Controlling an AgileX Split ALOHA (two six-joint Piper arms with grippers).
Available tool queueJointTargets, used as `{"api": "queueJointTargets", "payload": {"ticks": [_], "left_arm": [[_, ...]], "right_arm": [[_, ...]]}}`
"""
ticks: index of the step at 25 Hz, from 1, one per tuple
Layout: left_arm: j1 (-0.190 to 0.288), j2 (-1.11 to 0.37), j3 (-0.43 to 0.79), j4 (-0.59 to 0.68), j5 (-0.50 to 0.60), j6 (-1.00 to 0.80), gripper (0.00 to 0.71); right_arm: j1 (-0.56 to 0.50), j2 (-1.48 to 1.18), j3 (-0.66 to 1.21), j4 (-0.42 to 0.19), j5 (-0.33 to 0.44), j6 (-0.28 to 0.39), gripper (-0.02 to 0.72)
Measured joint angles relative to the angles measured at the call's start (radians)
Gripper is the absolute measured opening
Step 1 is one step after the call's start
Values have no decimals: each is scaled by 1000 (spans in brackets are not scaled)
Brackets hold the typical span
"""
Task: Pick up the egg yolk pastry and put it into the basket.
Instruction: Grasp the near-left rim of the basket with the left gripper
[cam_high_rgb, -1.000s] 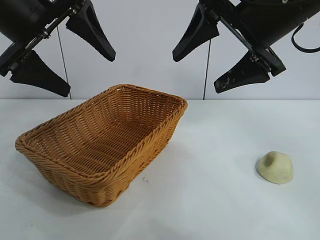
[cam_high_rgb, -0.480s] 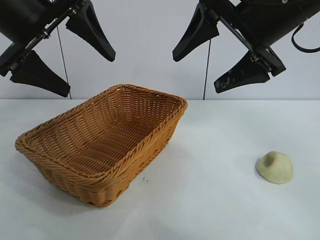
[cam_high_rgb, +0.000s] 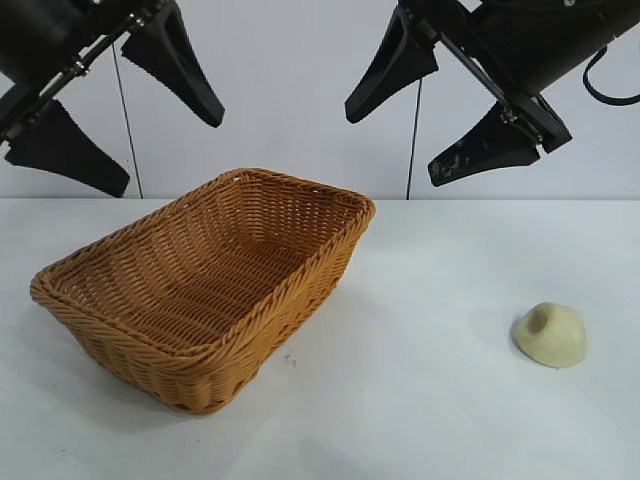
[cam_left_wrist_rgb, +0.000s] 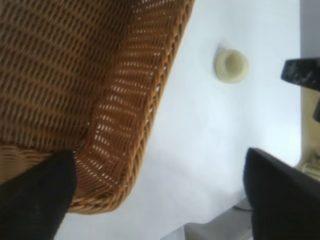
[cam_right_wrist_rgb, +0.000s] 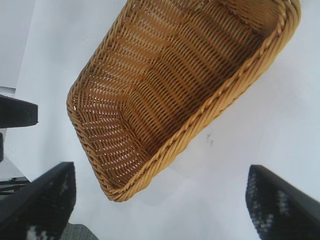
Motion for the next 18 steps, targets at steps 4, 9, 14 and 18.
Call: {"api": "queueJointTargets", "payload": {"ticks": [4,9,14,18], "left_arm": [[0,-109,0,135,12,-177,697],[0,-203,0,242,16,-388,697],[-1,-213,46,293,-3,-591,697],[-1,-213,135,341,-19,-759,697]], "right_arm": [[0,0,0,0,-1,1,634],[0,0,0,0,-1,1,634],[0,0,0,0,-1,1,634],[0,0,0,0,-1,1,634]]}}
